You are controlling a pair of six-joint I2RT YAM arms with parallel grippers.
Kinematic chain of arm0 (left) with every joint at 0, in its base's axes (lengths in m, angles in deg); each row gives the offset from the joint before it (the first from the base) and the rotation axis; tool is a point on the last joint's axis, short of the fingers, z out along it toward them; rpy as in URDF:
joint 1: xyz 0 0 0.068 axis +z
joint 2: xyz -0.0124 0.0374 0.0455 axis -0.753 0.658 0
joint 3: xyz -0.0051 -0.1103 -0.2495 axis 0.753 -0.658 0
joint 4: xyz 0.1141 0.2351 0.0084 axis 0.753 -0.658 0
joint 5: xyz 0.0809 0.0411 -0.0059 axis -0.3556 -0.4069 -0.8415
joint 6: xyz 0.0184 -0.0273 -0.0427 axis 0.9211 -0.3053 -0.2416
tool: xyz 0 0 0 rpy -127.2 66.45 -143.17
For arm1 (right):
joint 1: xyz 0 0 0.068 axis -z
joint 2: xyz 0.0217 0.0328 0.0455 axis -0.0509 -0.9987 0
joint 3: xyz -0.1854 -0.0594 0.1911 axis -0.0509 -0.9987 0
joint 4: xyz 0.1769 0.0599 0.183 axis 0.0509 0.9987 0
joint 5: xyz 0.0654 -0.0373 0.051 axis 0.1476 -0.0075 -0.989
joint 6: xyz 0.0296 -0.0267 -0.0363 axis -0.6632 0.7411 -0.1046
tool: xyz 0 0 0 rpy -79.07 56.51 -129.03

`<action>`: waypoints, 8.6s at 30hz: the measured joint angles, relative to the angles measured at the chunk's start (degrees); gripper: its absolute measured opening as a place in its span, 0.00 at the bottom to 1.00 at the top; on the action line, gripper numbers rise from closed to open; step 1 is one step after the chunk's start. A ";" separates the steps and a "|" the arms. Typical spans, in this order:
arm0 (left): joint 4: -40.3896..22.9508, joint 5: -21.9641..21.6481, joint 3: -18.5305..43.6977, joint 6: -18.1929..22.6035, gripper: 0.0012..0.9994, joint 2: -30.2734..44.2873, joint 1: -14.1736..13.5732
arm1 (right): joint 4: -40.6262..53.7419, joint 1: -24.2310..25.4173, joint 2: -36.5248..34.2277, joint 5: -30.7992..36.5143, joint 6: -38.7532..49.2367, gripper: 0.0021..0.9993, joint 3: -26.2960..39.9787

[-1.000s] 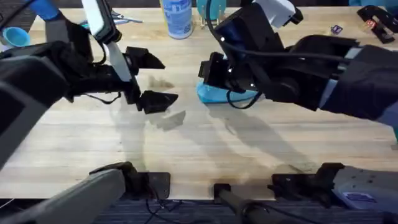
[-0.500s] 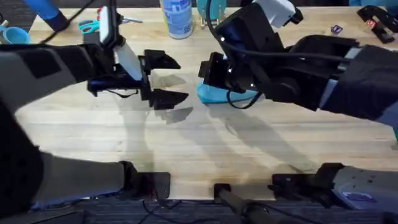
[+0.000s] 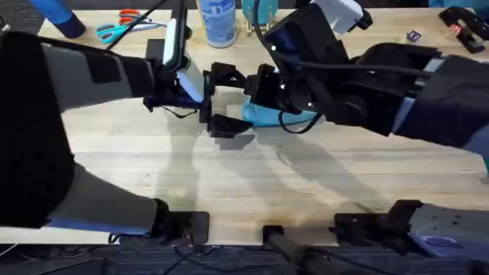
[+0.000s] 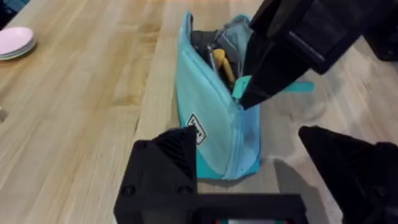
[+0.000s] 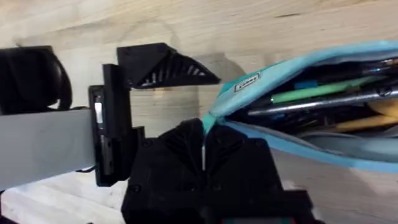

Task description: Unzip the bag, pick up the pens from the table one at a time and place them inside, then zip the bag closed.

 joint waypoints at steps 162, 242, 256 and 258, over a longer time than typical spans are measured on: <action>4.18 -2.45 0.09 -2.18 0.04 0.71 -5.43 | 15.12 32.79 -5.42 1.58 -5.03 0.07 -3.09; -16.21 -40.34 0.09 -56.11 1.00 -45.57 -3.82 | 22.71 34.45 21.50 -7.54 34.76 1.00 -3.41; -21.98 -46.94 0.09 -59.25 1.00 -48.86 -3.82 | 31.30 34.45 30.56 -10.14 43.43 1.00 -3.41; -21.97 -47.46 0.09 -59.34 0.99 -48.86 -3.82 | 31.32 34.45 31.24 -10.14 43.51 1.00 -3.41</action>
